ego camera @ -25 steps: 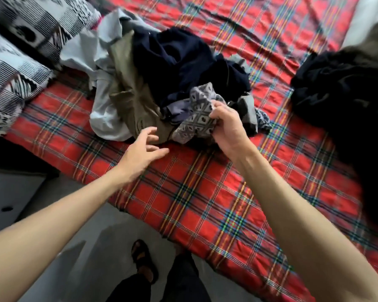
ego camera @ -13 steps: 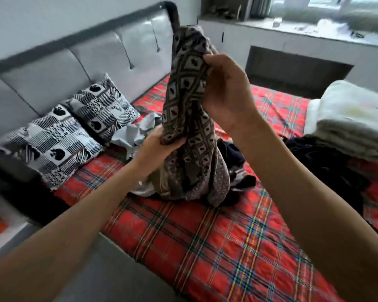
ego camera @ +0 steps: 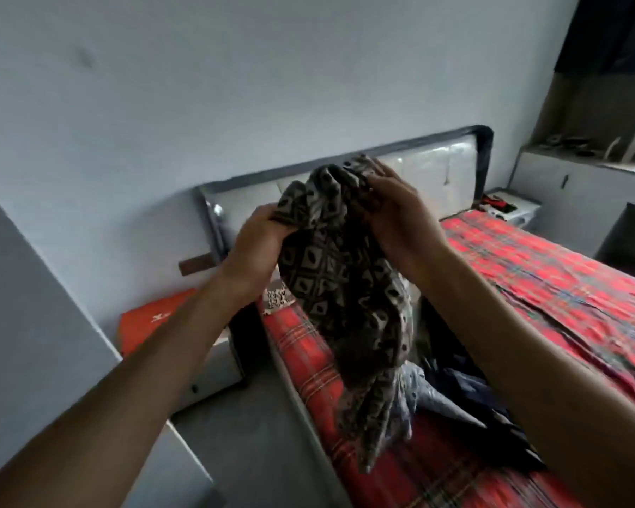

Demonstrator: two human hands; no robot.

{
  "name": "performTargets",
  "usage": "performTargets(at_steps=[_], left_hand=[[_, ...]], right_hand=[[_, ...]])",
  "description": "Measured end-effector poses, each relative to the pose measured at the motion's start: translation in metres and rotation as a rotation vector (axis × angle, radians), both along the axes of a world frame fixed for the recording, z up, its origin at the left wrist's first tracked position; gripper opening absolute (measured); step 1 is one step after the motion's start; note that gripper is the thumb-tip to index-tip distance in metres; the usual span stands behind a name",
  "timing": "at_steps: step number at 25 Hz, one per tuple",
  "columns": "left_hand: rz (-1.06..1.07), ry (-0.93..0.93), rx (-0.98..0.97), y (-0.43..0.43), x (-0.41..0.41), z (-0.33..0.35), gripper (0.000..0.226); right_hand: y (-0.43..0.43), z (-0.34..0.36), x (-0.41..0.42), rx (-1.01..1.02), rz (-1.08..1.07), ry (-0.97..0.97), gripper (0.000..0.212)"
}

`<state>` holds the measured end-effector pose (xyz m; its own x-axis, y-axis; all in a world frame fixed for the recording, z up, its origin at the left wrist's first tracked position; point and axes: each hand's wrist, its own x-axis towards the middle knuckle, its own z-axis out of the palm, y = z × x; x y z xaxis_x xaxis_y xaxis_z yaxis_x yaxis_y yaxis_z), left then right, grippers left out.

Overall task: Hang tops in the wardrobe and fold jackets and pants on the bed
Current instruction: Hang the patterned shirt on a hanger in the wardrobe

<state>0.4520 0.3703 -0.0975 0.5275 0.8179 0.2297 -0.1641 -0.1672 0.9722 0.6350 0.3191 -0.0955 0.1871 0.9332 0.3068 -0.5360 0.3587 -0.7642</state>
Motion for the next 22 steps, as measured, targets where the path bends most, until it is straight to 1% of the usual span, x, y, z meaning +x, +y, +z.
performTargets(at_steps=[1,2,3,4,6,8,10,13,14,15,16,17,19,21,22], left_hand=[[0.029,-0.092,-0.034,-0.001,-0.016,0.015,0.022],[0.055,-0.174,-0.058,-0.001,-0.033,0.030,0.028],[0.074,-0.228,-0.066,-0.002,-0.049,0.046,0.030],[0.116,-0.264,-0.065,-0.005,-0.065,0.061,0.032],[0.232,-0.293,-0.085,-0.013,-0.094,0.083,0.035],[0.452,-0.269,-0.117,-0.030,-0.124,0.098,0.031],[0.682,-0.251,-0.096,-0.052,-0.150,0.112,0.031],[0.988,-0.230,-0.046,-0.082,-0.194,0.129,0.034],[1.053,-0.230,-0.055,-0.093,-0.207,0.135,0.033],[1.137,-0.232,-0.053,-0.101,-0.221,0.139,0.031],[1.246,-0.239,-0.035,-0.113,-0.238,0.143,0.028],[1.346,-0.262,-0.001,-0.124,-0.254,0.147,0.026],[1.493,-0.354,0.095,-0.151,-0.283,0.156,0.025],[1.555,-0.457,0.236,-0.178,-0.310,0.162,0.026],[1.562,-0.498,0.303,-0.190,-0.322,0.166,0.027]], right_hand=[[0.005,-0.006,-0.012,-0.030,0.037,-0.040,0.049],[0.010,-0.010,-0.025,-0.044,0.073,-0.100,0.044],[0.015,-0.012,-0.039,-0.041,0.104,-0.165,0.035],[0.020,-0.014,-0.055,-0.014,0.144,-0.235,0.031],[0.033,-0.016,-0.082,0.056,0.191,-0.370,0.033],[0.042,-0.016,-0.116,0.123,0.291,-0.471,0.037],[0.047,-0.020,-0.150,0.138,0.421,-0.519,0.049],[0.042,-0.040,-0.208,0.168,0.640,-0.616,0.081],[0.037,-0.049,-0.227,0.198,0.655,-0.644,0.089],[0.030,-0.056,-0.245,0.248,0.637,-0.652,0.090],[0.018,-0.058,-0.265,0.315,0.609,-0.640,0.086],[0.005,-0.058,-0.283,0.387,0.569,-0.609,0.077],[-0.023,-0.057,-0.315,0.521,0.581,-0.549,0.060],[-0.047,-0.056,-0.344,0.620,0.655,-0.605,0.056],[-0.055,-0.056,-0.360,0.627,0.727,-0.681,0.055]])
